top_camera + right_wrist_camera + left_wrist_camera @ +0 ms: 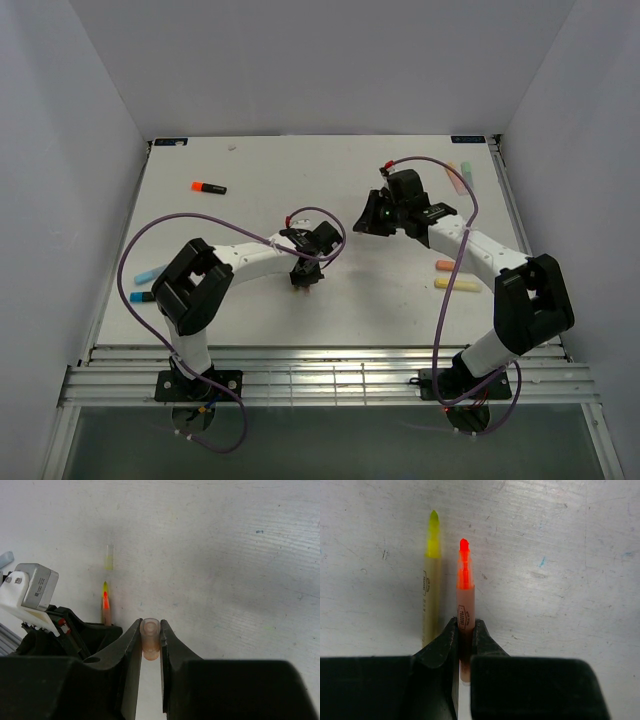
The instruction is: Open the pen caps
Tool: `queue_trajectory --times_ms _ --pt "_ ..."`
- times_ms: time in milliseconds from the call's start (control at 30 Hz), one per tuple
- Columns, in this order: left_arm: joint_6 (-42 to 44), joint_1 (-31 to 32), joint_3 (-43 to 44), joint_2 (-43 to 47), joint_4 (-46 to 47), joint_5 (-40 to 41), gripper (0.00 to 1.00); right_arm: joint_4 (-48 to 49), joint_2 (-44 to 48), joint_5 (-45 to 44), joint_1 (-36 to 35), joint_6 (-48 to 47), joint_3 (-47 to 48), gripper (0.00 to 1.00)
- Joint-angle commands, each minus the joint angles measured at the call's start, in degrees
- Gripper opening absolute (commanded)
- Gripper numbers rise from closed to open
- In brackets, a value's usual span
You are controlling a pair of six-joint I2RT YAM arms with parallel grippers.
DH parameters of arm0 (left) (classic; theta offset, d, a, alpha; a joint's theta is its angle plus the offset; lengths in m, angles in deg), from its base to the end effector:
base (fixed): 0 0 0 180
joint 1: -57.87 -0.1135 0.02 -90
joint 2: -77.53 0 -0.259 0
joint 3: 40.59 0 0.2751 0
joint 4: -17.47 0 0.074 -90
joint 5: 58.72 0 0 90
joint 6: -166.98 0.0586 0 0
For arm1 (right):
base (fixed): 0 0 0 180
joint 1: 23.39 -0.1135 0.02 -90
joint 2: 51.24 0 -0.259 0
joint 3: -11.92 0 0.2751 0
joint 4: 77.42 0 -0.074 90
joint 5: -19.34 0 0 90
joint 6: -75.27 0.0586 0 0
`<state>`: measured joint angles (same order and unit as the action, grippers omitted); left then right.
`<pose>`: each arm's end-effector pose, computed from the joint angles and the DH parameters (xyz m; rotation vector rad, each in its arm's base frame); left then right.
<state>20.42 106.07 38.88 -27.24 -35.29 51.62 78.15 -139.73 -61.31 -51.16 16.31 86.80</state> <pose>0.2561 -0.2559 0.1202 -0.2504 2.7232 0.0729 0.3357 0.1875 0.2264 -0.0263 2.3288 0.7225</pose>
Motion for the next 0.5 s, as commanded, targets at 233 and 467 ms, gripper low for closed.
queue_trajectory --times_ms 233,467 --pt "2.7 0.4 0.2 -4.5 2.0 0.8 0.22 3.2 1.9 1.5 0.1 -0.4 -2.2 0.08" --pt "2.9 0.3 -0.3 -5.2 2.3 1.1 0.3 3.7 1.8 1.9 0.1 -0.4 -2.9 0.08"
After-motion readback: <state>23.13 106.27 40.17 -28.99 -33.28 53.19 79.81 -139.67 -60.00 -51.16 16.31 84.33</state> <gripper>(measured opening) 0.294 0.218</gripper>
